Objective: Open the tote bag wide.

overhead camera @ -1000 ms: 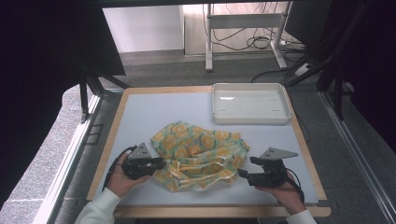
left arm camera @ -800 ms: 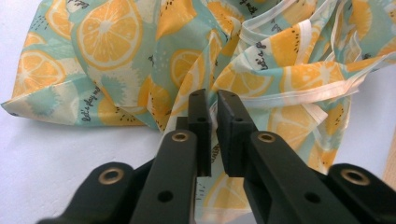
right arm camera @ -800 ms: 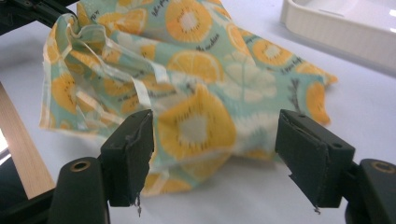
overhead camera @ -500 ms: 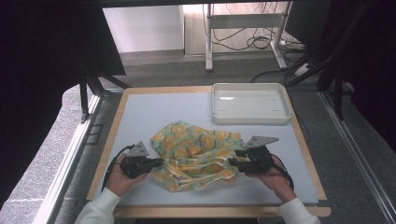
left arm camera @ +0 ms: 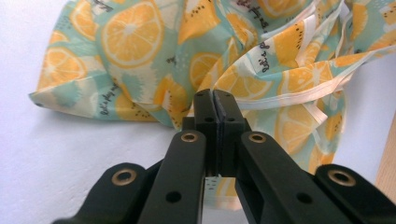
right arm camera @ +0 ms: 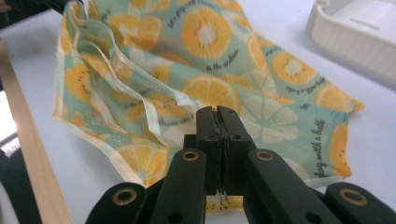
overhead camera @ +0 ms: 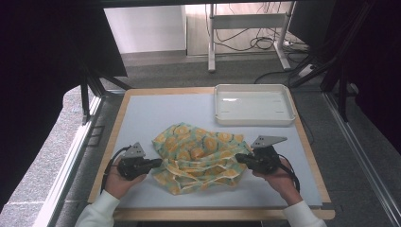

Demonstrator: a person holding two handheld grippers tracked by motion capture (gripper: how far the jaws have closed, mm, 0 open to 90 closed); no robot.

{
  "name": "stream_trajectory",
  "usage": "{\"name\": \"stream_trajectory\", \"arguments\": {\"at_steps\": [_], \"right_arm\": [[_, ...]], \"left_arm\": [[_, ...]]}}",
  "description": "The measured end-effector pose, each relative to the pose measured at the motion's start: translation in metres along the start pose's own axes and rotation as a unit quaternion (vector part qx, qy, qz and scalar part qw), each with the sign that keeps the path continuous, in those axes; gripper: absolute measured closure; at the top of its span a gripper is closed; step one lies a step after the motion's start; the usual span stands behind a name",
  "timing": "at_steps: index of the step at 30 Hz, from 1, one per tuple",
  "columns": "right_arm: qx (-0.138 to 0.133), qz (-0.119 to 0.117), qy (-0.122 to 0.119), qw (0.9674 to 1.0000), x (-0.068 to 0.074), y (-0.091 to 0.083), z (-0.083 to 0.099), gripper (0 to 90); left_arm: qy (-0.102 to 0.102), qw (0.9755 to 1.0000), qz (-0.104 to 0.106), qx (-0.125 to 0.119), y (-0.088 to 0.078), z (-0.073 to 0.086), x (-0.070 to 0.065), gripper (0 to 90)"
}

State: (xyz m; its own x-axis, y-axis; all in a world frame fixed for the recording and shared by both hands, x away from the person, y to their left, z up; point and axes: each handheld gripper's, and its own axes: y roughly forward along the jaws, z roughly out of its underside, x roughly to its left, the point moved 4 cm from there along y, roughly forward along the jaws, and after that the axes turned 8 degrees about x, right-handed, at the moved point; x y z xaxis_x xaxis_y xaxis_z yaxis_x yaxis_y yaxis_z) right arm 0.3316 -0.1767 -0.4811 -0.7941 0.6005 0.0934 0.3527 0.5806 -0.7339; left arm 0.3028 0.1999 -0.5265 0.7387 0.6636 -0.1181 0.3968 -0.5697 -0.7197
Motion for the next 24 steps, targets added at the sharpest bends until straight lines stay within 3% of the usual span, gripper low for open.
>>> {"name": "stream_trajectory", "arguments": {"at_steps": [9, 24], "right_arm": [[-0.025, -0.003, -0.001, 0.9997, -0.001, -0.006, -0.013, 87.7], [-0.048, -0.002, 0.002, 0.9988, -0.007, -0.008, -0.033, 87.7]], "left_arm": [[-0.024, 0.9994, -0.011, -0.02, -0.008, 0.0, 0.007, 90.0], [-0.033, 0.9971, -0.021, -0.065, -0.022, -0.003, 0.01, 90.0]]}}
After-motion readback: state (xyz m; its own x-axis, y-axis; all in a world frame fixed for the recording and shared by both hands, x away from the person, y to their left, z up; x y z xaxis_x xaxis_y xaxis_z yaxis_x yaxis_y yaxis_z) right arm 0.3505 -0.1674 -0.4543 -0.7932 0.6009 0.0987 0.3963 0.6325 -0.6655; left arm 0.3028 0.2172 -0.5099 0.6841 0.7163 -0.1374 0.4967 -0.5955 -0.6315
